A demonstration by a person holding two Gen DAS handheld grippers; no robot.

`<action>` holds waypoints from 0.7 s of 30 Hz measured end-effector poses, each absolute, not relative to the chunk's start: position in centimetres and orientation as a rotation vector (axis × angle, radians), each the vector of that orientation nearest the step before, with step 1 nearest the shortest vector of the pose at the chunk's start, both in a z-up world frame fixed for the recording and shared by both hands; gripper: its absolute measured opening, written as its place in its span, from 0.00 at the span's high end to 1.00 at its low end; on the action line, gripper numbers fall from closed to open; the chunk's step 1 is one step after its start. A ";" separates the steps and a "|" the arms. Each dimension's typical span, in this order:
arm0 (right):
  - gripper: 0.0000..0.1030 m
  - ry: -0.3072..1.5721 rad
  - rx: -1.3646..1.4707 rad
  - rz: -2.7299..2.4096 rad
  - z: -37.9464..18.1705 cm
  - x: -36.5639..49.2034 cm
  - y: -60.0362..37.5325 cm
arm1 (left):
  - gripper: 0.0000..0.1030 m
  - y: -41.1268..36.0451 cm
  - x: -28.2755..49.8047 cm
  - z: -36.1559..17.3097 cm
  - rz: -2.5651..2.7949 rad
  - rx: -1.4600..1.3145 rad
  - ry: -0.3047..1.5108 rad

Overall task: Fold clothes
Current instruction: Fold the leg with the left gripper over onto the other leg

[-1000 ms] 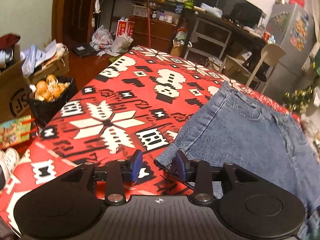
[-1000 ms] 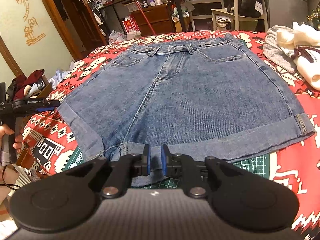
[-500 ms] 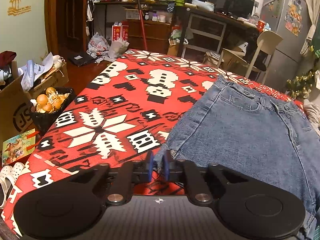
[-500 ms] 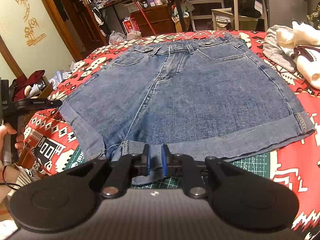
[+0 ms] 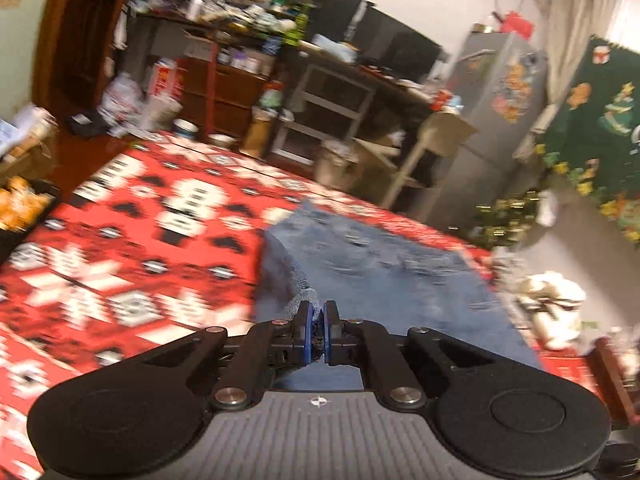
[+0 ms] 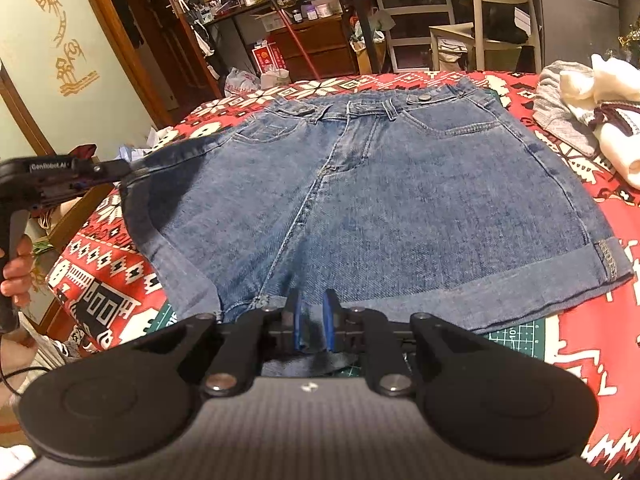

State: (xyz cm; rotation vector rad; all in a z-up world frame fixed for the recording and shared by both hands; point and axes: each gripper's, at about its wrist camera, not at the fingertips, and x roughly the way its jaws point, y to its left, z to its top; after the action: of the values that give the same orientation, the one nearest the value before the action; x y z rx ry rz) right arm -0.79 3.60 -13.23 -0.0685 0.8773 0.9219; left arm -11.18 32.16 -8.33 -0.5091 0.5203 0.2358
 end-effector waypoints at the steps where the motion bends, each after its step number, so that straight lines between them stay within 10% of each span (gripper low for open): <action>1: 0.86 0.876 -0.064 0.922 -13.2 -0.8 3.6 | 0.95 31.3 -10.7 -8.3 0.209 -0.511 0.524; 21: 0.80 0.921 0.259 1.001 -12.6 2.8 4.7 | 0.95 21.2 -6.8 -11.3 -0.022 -0.455 0.652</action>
State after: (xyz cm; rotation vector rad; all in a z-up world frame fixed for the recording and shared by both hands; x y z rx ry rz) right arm 2.83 4.72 -12.58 0.2592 0.9211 1.0015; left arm -6.80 21.16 -11.27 -0.4547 0.6516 -0.0225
